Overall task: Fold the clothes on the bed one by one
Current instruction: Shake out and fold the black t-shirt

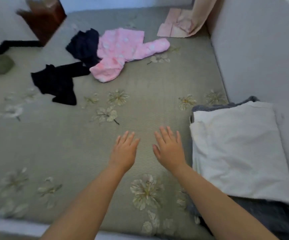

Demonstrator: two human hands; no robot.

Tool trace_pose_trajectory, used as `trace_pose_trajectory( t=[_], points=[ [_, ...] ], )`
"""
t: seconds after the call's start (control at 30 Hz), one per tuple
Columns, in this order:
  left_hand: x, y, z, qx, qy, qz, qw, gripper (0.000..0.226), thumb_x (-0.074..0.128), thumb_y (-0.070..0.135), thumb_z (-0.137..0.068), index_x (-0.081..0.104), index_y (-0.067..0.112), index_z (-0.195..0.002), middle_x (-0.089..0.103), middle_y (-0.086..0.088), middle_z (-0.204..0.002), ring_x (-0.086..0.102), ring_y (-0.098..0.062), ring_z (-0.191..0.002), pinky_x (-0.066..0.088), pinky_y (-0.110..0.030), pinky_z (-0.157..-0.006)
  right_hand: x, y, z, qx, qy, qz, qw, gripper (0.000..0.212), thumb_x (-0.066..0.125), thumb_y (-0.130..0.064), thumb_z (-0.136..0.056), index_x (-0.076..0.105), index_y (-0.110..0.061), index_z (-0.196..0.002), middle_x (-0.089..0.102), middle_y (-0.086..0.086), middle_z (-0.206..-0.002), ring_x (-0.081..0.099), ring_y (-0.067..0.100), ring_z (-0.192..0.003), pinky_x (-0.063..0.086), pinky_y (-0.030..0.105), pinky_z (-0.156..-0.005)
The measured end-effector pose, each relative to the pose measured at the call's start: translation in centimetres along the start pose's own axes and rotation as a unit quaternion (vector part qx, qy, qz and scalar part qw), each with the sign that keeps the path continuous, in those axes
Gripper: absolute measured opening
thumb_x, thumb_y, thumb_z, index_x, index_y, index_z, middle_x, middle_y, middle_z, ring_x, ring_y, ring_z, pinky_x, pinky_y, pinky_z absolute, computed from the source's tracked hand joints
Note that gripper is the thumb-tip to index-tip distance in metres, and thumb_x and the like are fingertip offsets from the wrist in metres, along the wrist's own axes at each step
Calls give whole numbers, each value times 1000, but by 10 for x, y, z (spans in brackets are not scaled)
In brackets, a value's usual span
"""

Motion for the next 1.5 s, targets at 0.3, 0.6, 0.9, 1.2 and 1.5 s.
trace_pose_trajectory(
  t=[0.3, 0.6, 0.9, 1.2, 1.5],
  points=[
    [-73, -245, 182, -237, 71, 6, 969, 49, 31, 35, -97, 23, 22, -144, 16, -3, -154, 6, -22, -142, 8, -37, -113, -2, -275, -29, -160, 13, -52, 986, 54, 61, -32, -84, 49, -5, -130, 44, 20, -138, 36, 40, -130, 23, 60, -104],
    [-98, -414, 306, -334, 90, -2, 938, 49, 27, 36, -98, 20, 24, -144, 16, -1, -154, 9, -22, -142, 12, -37, -113, 37, -454, -20, -166, -56, -42, 984, 57, 28, -42, -97, 17, -15, -146, 10, 8, -155, 3, 24, -143, 2, 44, -114],
    [-95, -532, 259, -321, 67, -17, 945, 48, 29, 38, -97, 23, 25, -143, 22, 0, -152, 17, -20, -140, 17, -39, -111, 84, -500, -114, -108, -55, -8, 993, 53, 31, -37, -97, 24, -11, -143, 19, 9, -153, 12, 22, -142, 10, 40, -114],
    [-104, -686, 120, -276, 65, -74, 956, 48, 38, 36, -94, 35, 22, -139, 34, -3, -146, 26, -23, -135, 22, -38, -105, 143, -527, -280, -49, -49, 7, 998, 52, 35, -35, -96, 30, -9, -141, 25, 10, -151, 17, 24, -141, 16, 41, -112],
    [0, -772, -33, -208, 9, -40, 977, 48, 33, 38, -95, 29, 26, -141, 28, 3, -150, 18, -20, -139, 18, -38, -110, 244, -492, -396, 33, -72, 20, 997, 51, 42, -33, -94, 38, -7, -137, 32, 12, -147, 24, 24, -139, 19, 38, -110]
  ],
)
Point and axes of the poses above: each hand's wrist, its own z-axis away from the middle knuckle, its own x-axis out of the palm, y = z × x, the point moved 8 cm from there along -z, towards the middle knuckle
